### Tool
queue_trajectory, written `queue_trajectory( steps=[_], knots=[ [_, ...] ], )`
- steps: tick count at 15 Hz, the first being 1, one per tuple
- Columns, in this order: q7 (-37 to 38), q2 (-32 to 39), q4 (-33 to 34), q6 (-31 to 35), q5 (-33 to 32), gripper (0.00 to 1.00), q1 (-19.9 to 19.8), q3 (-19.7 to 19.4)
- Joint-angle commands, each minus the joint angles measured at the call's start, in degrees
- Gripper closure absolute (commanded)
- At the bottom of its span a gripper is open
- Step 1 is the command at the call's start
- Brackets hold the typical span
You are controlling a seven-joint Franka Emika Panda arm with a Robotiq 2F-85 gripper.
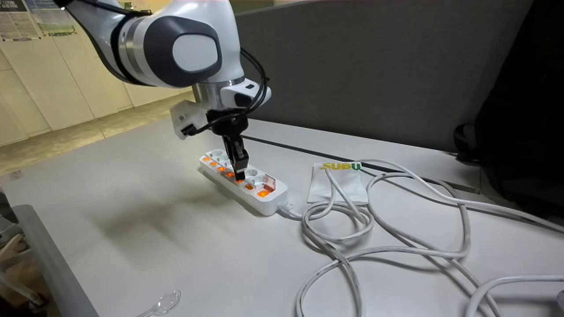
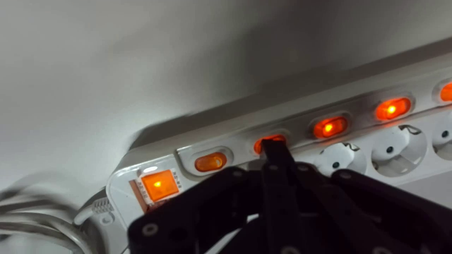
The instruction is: Turn off the third switch from the right
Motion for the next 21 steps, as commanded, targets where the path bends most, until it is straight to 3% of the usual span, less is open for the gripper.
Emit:
queue_trajectory(
  steps=[1,8,21],
  knots=[
    [-7.44,0.17,0.10,-4.17,0.32,1.00,-1.59,1.16],
    [-7.84,-0.25,0.42,-3.02,-0.92,1.00,-0.05,-0.15],
    [-2.88,-5.72,-5.40,-0.29,-8.35,1.00,5.94,-5.17]
  ],
)
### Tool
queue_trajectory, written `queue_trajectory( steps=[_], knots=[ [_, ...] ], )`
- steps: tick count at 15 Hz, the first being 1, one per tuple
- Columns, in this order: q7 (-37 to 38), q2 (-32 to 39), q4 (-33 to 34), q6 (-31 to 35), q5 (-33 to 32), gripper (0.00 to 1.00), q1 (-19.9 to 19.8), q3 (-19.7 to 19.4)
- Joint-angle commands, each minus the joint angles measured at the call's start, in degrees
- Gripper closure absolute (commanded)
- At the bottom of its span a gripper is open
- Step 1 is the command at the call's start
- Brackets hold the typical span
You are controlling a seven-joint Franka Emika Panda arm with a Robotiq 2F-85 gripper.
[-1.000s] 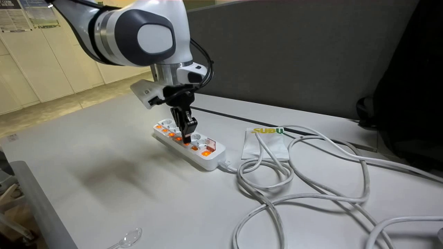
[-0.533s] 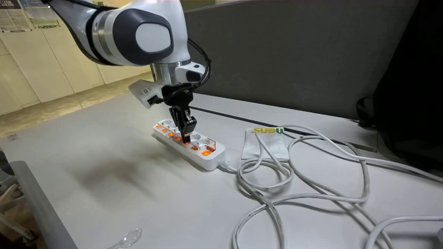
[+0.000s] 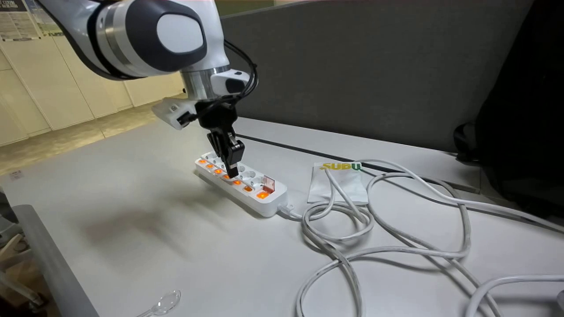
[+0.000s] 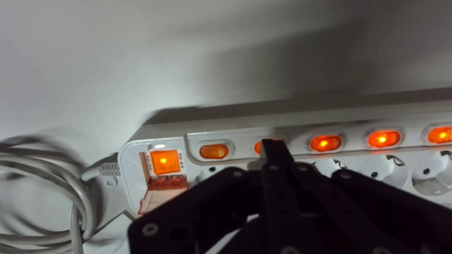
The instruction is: Turn off the third switch from the right
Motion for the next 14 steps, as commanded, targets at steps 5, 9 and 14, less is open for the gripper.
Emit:
queue_trajectory(
  steps=[5,9,14],
  knots=[
    [2.77,0.06,-1.70,2.28,-2.01,1.00,0.78,-1.87],
    [1.94,1.04,-1.44,3.73,-1.50,1.00,0.69,-1.32],
    [1.52,1.54,-1.41,5.25,-0.99,1.00,0.86,-1.06]
  ],
)
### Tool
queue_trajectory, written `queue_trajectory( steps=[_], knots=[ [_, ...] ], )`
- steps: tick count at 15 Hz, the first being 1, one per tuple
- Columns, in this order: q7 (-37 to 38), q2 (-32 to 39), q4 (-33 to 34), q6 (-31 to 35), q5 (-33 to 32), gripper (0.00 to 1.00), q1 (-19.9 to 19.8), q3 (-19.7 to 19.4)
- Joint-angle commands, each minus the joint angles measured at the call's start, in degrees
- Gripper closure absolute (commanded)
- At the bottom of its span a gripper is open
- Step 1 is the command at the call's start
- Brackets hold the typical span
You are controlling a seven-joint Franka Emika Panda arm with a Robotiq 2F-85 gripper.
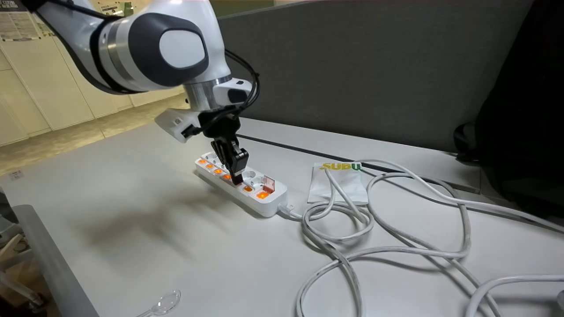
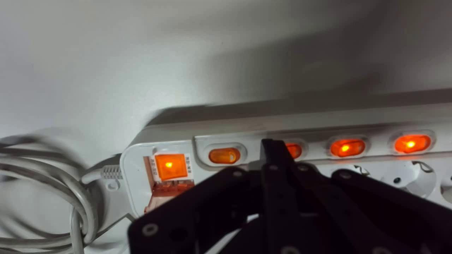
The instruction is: Turn off the third switch from the right
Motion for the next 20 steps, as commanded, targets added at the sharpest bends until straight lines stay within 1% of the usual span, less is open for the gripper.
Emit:
queue_trajectory(
  steps=[1,12,15,18,20],
  knots=[
    [0.92,-0.16,-0.39,1.07,0.12,1.00,0.18,0.17],
    [0.56,1.36,0.35,1.00,1.28,1.00,-0.43,0.91],
    [-0.89,2.66,1.11,0.79,3.78,1.00,-2.44,2.38],
    [-0.28,4.53,1.74,1.96,4.54,1.00,-2.71,1.69],
    [-0.60,5.29,1.94,2.42,5.71,1.00,-3.33,2.14]
  ],
)
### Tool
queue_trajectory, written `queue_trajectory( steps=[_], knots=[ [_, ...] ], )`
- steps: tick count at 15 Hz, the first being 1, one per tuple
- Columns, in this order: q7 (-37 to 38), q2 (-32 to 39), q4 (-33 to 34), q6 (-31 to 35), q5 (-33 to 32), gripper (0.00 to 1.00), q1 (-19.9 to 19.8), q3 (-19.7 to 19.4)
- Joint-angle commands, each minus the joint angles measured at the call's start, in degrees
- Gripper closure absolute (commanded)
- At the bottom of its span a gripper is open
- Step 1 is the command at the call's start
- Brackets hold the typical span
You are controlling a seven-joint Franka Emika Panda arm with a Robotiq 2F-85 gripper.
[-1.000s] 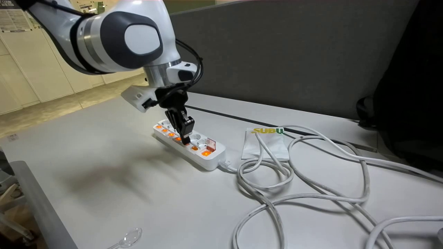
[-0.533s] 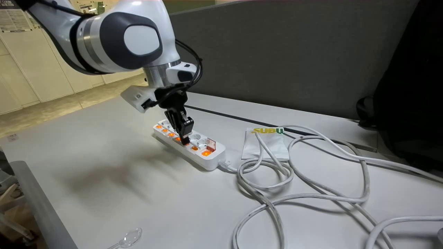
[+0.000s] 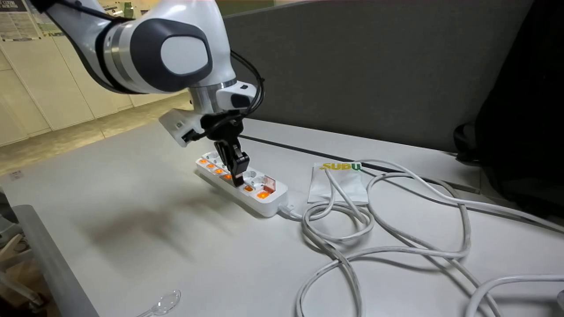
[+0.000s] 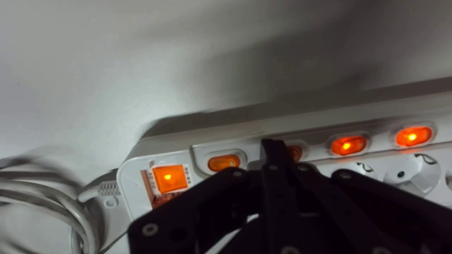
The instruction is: Turn off the third switch from the right
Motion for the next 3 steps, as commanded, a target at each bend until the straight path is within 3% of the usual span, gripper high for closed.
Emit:
queue_trajectory(
  steps=[1,3],
  knots=[
    [0.12,4.59,1.60,1.93,1.66,1.00,-1.55,0.90],
    [-0.81,4.04,1.18,1.51,3.09,1.00,-2.49,2.04]
  ],
)
